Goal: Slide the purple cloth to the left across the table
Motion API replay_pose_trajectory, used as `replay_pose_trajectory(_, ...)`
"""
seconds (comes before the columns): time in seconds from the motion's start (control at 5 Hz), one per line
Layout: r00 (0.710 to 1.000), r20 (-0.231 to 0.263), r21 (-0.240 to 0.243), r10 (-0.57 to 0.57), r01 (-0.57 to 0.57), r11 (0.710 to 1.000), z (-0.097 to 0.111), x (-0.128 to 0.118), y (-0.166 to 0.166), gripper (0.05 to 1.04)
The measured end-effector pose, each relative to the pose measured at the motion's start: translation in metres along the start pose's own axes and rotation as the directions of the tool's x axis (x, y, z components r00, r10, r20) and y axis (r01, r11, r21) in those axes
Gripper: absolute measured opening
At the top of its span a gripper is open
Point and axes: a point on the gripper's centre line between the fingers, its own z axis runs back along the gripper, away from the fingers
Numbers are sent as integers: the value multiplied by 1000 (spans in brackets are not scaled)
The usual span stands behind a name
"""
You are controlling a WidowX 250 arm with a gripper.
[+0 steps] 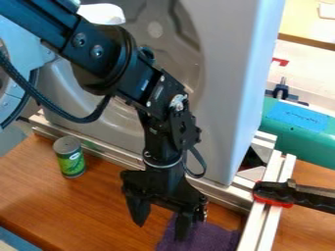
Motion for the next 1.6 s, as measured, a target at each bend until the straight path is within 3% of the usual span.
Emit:
replay_pose_trajectory(0.2, 1000, -16, 2, 1, -1, 1000, -6, -3, 1, 1000)
replay_pose_trajectory(0.4, 997, 71, -108, -27, 35, 994, -13, 6, -14, 1000)
replay_pose_trajectory(0.6, 994, 112, -153, 17, 0, 988, -33, 14, -20, 1000)
replay_pose_trajectory(1.0, 995, 92, -138, 32, -19, 990, -74, 20, -13, 1000)
replay_pose_trajectory(1.4, 997, 81, -127, 21, -11, 992, -94, 27, -13, 1000)
replay_pose_trajectory(1.6, 996, 81, -29, 35, -33, 999, -96, 33, 2, 1000)
